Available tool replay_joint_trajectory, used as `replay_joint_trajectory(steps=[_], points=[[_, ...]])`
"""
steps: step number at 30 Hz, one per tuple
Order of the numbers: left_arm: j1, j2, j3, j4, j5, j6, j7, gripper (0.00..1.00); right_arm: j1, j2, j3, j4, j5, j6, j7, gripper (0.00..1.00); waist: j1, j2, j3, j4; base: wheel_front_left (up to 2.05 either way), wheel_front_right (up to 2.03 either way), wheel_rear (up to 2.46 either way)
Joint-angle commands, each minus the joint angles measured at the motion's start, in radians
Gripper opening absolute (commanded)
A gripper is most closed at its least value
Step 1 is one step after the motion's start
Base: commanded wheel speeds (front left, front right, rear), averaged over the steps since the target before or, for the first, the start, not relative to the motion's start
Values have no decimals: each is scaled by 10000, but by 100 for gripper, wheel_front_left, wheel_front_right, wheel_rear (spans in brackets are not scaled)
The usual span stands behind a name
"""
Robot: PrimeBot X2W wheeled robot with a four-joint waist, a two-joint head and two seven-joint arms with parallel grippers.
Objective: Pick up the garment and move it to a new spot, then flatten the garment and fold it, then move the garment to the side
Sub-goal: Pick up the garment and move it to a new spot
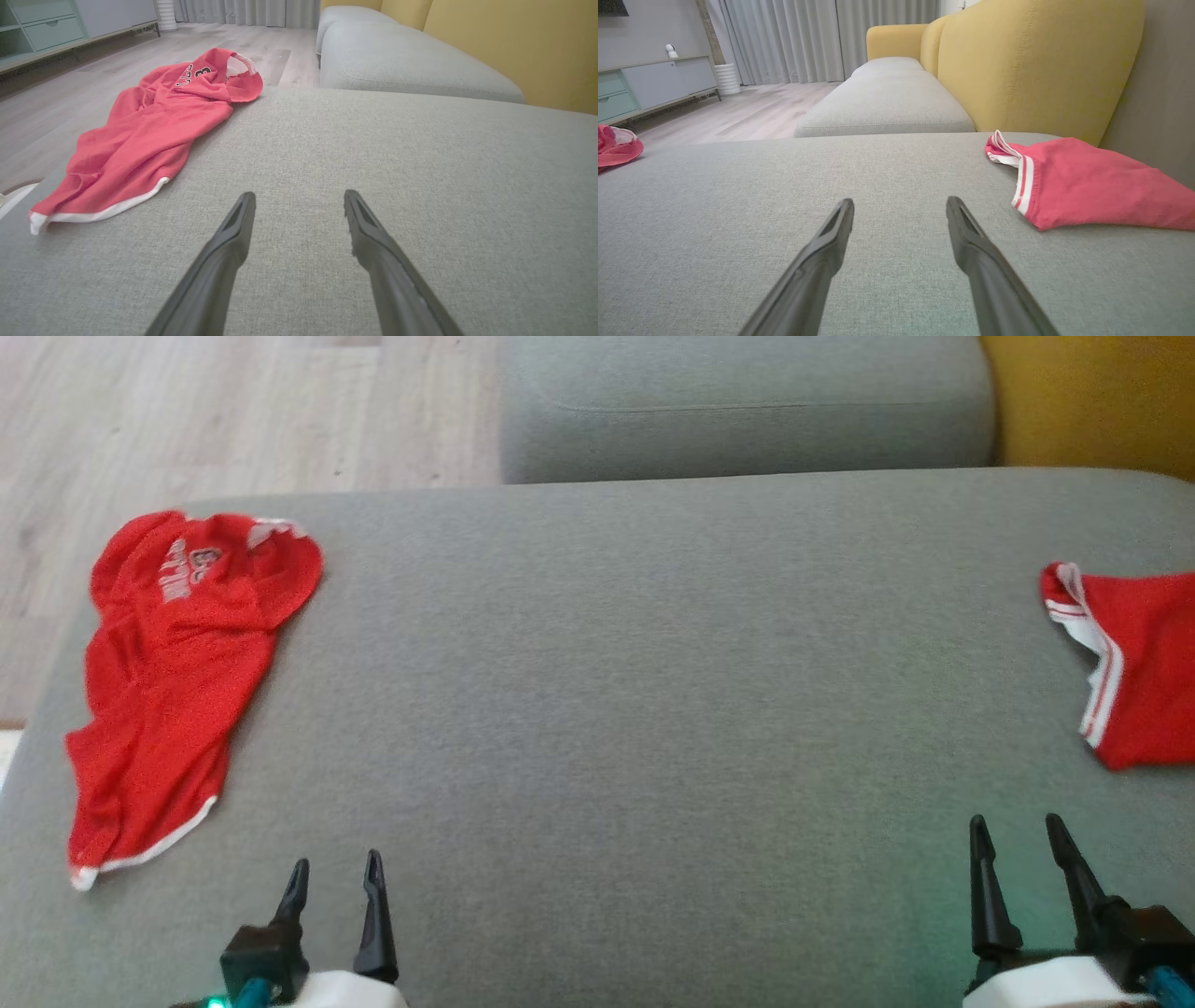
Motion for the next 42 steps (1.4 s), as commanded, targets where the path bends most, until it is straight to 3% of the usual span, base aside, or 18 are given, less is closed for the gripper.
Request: replay_joint_trajectory(steps=[1,5,12,17,23,29,34,42], points=[[-527,-29,272,-404,-66,-28,-122,100,-129,-87,262,-344,81,-7,-134,100,1,0,39,302,0,0,0],[-608,-29,144,-517,-170,4,-122,100,-59,-87,345,-351,143,-7,-134,100,1,0,47,916,0,0,0],[-382,-29,22,-672,-432,198,-122,100,-72,-86,891,-314,223,-7,-135,100,1,0,11,2746,0,0,0],[-82,-29,292,-824,-508,284,-122,100,-261,-86,1311,-267,165,-7,-135,100,1,0,39,3390,0,0,0],[-427,-29,605,-1207,-787,286,-122,100,-447,-86,1288,-375,20,-7,-135,100,1,0,565,3397,0,0,0],[-2274,-7,1185,-1129,-1328,-76,-122,100,-1085,-310,976,-720,-451,-7,-135,100,1,0,2316,3013,0,0,0],[-5243,375,1632,646,-1765,-503,127,100,-1759,-1203,829,-1058,-567,-7,-130,100,1,0,4069,2760,0,0,0],[-8507,782,1626,4464,-2194,-778,1910,100,-2061,-2106,648,-1836,-443,-7,233,100,1,0,5258,2535,0,0,0]])
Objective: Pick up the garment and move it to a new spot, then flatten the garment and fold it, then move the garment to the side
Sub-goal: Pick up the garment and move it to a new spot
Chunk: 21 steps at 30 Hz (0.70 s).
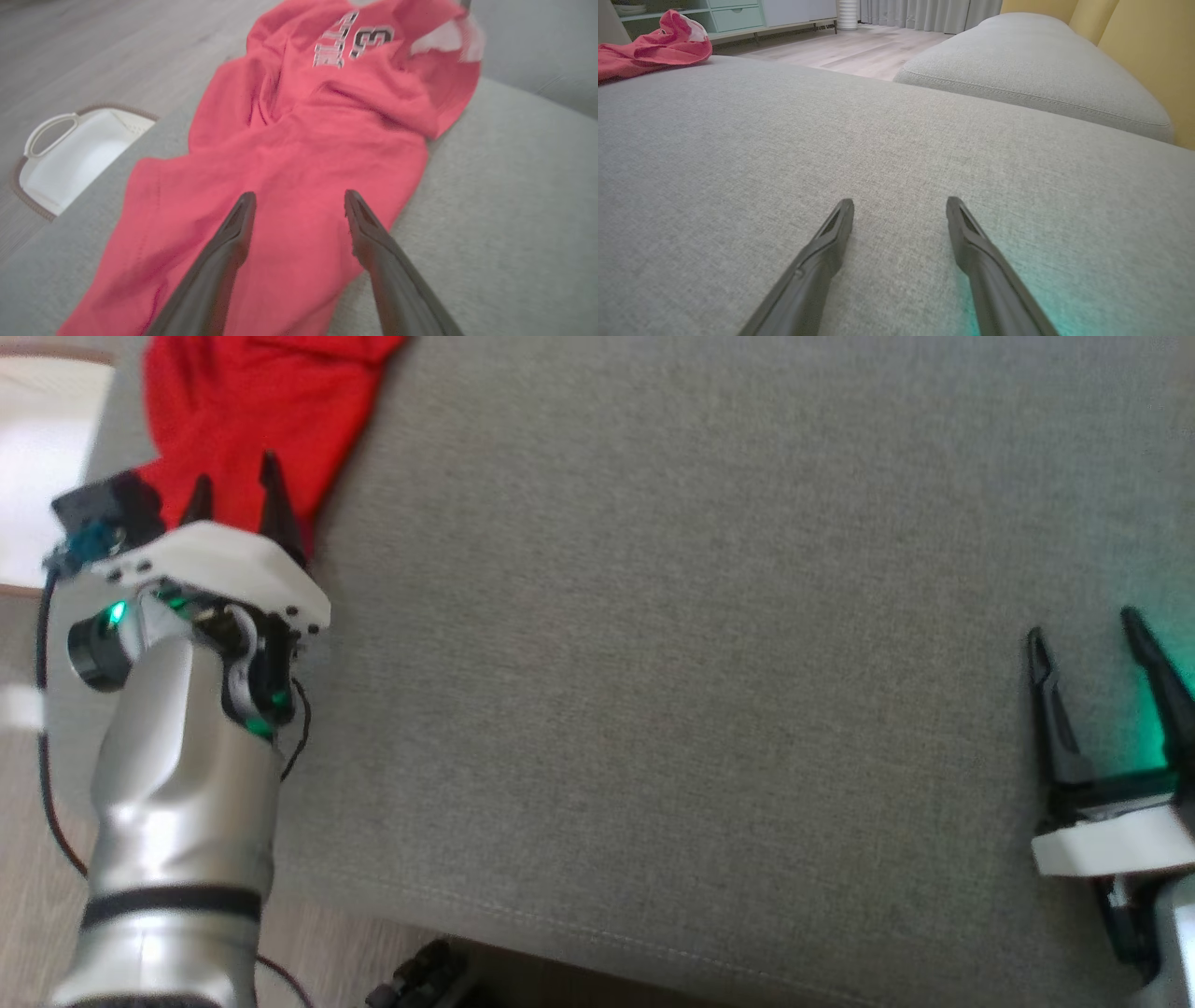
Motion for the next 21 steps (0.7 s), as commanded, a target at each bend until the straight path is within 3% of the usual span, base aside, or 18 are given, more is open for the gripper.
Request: replay_joint_trajectory(steps=[1,3,6,7,8,15,21], points=[[-669,576,305,721,-80,-98,401,100,-92,-333,163,-504,27,-7,197,100,-5,0,678,-273,0,0,0],[-1279,621,185,2044,-27,-35,789,100,-32,-476,237,-817,105,-7,394,100,-5,0,729,-382,0,0,0],[-1538,681,94,2808,0,-95,1000,100,-10,-508,248,-987,156,-7,518,100,-5,0,687,-472,0,0,0],[-1642,700,47,3117,-5,-189,1082,37,-10,-491,225,-1063,181,-7,558,100,-5,0,651,-513,0,0,0],[-1743,729,23,3335,-12,-273,1050,0,1,-466,200,-1118,206,-7,590,100,-5,0,595,-540,0,0,0],[-2328,1068,-187,3583,223,-457,-88,0,172,-90,132,-876,306,-7,497,100,-5,0,-159,-568,0,0,0],[-2414,1071,-760,2676,530,-991,-307,0,236,550,348,-132,332,-7,150,100,-5,0,-1198,-721,0,0,0]])
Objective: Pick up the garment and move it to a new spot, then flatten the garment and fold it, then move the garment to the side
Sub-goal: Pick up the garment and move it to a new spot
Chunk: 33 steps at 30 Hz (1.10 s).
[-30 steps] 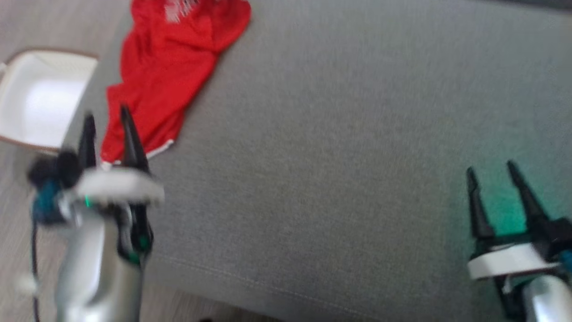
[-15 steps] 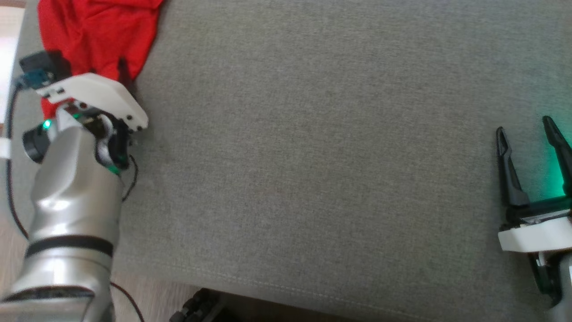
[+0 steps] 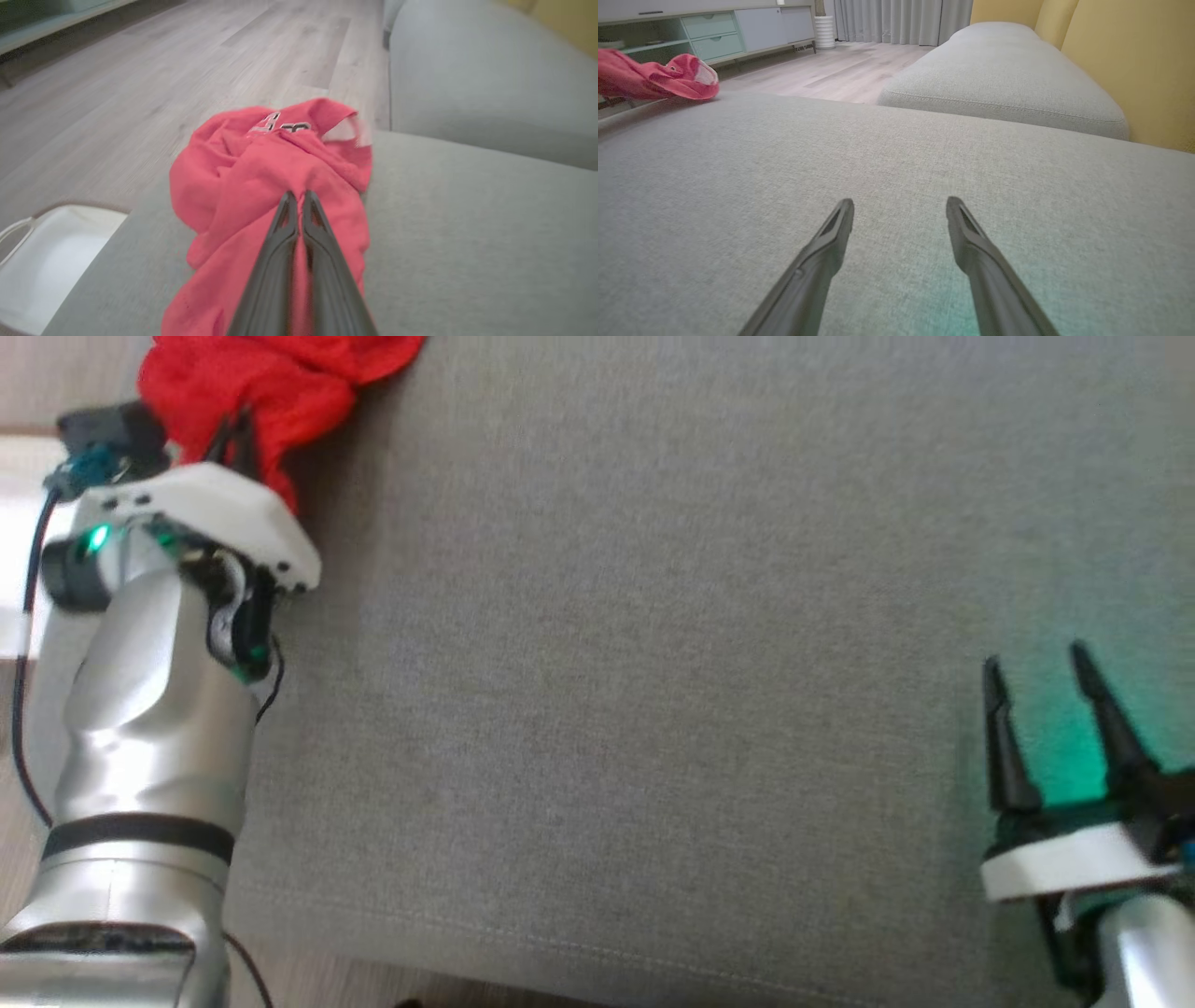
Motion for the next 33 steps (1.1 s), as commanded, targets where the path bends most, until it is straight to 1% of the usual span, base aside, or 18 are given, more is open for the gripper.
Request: replay_joint_trajectory(steps=[1,3,4,8,13,17,21,24,26,28,29,31,33], points=[[-241,435,83,-645,55,-138,103,0,235,85,264,-106,45,-7,-158,100,0,0,-581,-164,0,0,0],[-99,373,-163,-1294,94,-386,446,0,247,303,348,148,40,-7,-257,100,0,0,-932,-307,0,0,0],[131,276,-364,-2145,5,-613,927,0,248,482,410,361,26,-7,-335,100,0,0,-1237,-490,0,0,0],[960,160,-844,-4468,-388,-943,2436,0,229,762,479,686,50,-7,-443,100,0,0,-1655,-943,0,0,0],[2414,429,-1594,-8169,-1148,-1111,4796,0,230,998,537,990,115,-7,-499,100,0,0,-1909,-1537,0,0,0],[3494,731,-2246,-11111,-2324,-1168,6764,0,217,1110,582,983,221,-7,-507,100,0,0,-1955,-2036,0,0,0],[4020,1166,-2682,-13236,-3172,-1178,8295,0,205,1171,771,1006,339,-7,-509,100,0,0,-1968,-2591,0,0,0],[3951,1370,-2763,-14130,-3665,-1101,9168,0,139,1191,945,1040,446,-7,-509,100,0,0,-1944,-3015,0,0,0],[3720,1430,-2758,-14272,-3857,-1013,9603,0,78,1195,1074,1064,635,-7,-510,100,0,0,-1889,-3276,0,0,0],[3351,1440,-2721,-14050,-3940,-951,9901,0,-2,1197,1195,1093,798,-7,-510,100,0,0,-1801,-3522,0,0,0],[3351,1440,-2721,-14050,-3940,-951,9901,0,-2,1197,1195,1093,798,-7,-510,100,0,0,-1801,-3522,0,0,0],[2952,1343,-2739,-13499,-3998,-898,10105,0,-67,1198,1284,1131,898,-7,-510,100,0,0,-1709,-3728,0,0,0],[2475,1216,-2715,-12647,-3873,-808,10153,0,-152,1199,1370,1180,967,-7,-510,100,0,0,-1557,-3934,0,0,0]])
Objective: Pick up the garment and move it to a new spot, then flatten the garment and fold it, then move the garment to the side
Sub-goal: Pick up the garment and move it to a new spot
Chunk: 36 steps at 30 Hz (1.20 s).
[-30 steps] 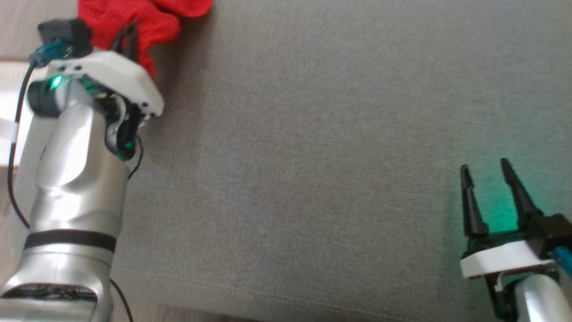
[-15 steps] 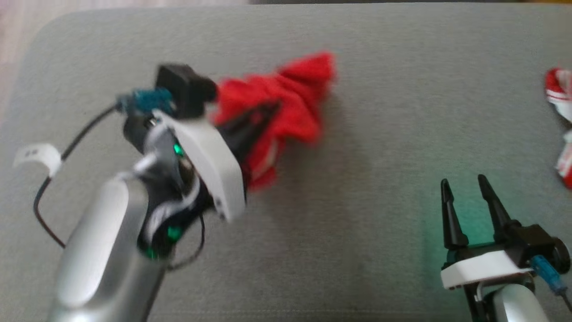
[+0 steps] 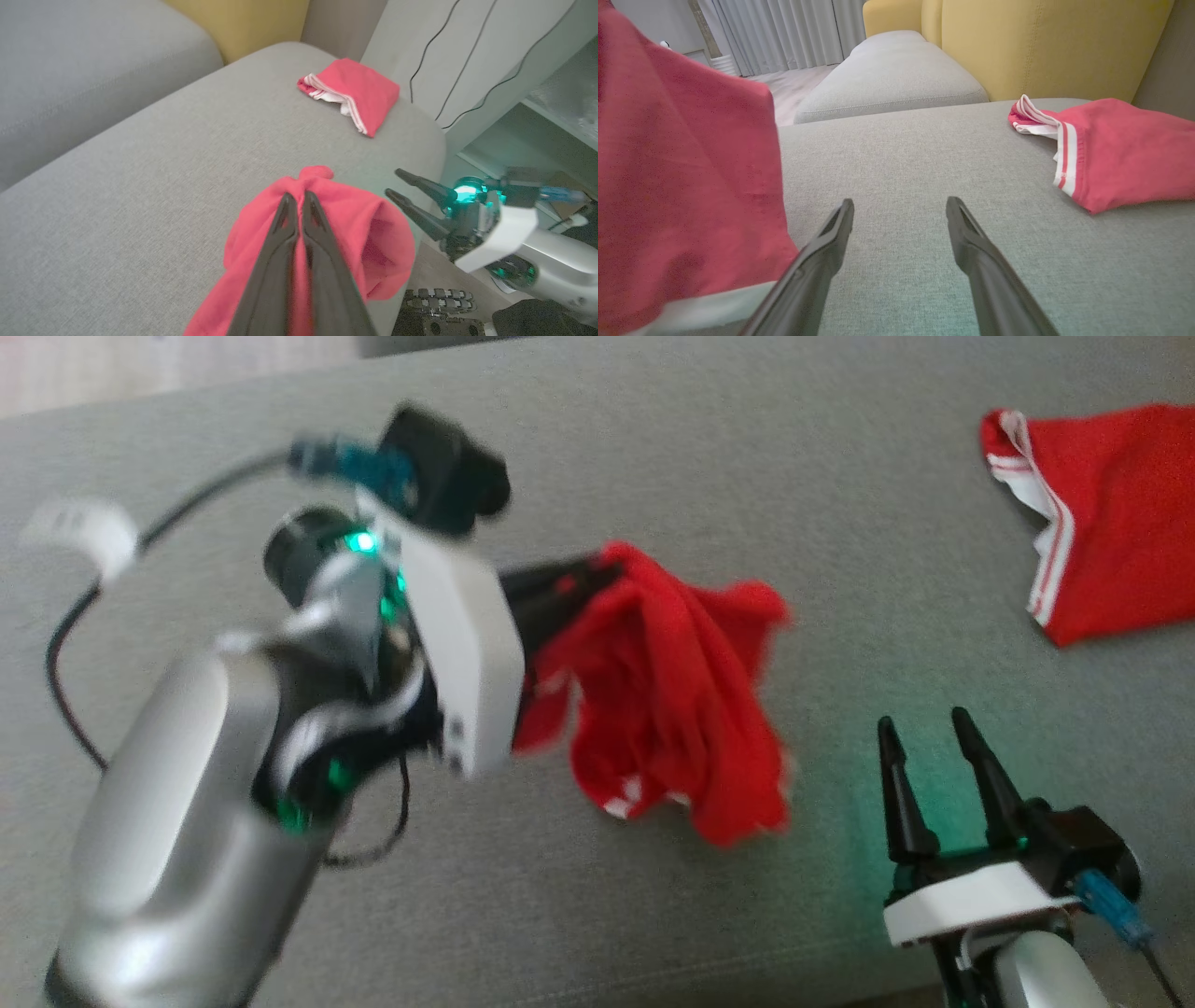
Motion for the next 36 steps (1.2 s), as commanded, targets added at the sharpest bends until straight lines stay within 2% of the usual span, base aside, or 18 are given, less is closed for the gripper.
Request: replay_joint_trajectory(steps=[1,4,7,11,12,13,14,15,20,24,30,36], points=[[-837,71,493,375,156,104,84,0,-458,-34,329,-224,94,-7,-108,100,1,0,296,-340,0,0,0],[-1531,-179,397,2108,597,175,-194,0,-698,-33,456,-162,172,-7,-108,100,1,0,573,-660,0,0,0],[-2217,-377,277,3919,1338,191,-1056,0,-940,-33,569,-113,260,-7,-108,100,1,0,848,-986,0,0,0],[-3076,-300,-14,6139,2767,156,-3205,0,-1178,-33,731,-37,392,-7,-108,100,1,0,1134,-1375,0,0,0],[-3269,-215,-117,6675,3265,278,-3882,2,-1212,-33,754,-18,428,-7,-108,100,1,0,1175,-1447,0,0,0],[-3412,-149,-299,7192,3684,299,-4454,21,-1231,-33,764,13,451,-7,-108,100,1,0,1197,-1511,0,0,0],[-3501,-179,-385,7672,3890,312,-4985,46,-1235,-33,752,52,468,-7,-108,100,1,0,1199,-1551,0,0,0],[-3548,-268,-349,8125,3937,383,-5478,100,-1229,-32,732,83,476,-7,-108,100,1,0,1191,-1574,0,0,0],[-3659,-479,-467,9708,4231,483,-7253,100,-1061,-32,514,193,411,-7,-108,100,1,0,959,-1447,0,0,0],[-3459,-683,-452,9946,4294,666,-8789,100,-911,-32,143,22,167,-7,-108,100,1,0,636,-1128,0,0,0],[-2132,-1003,-279,8935,4043,1071,-10807,100,-588,-32,-609,-565,-305,-7,-108,100,1,0,124,-427,0,0,0],[41,-1277,-197,7114,3899,1773,-11501,100,-116,-32,-1462,-998,-740,-7,-108,100,1,0,-288,596,0,0,0]])
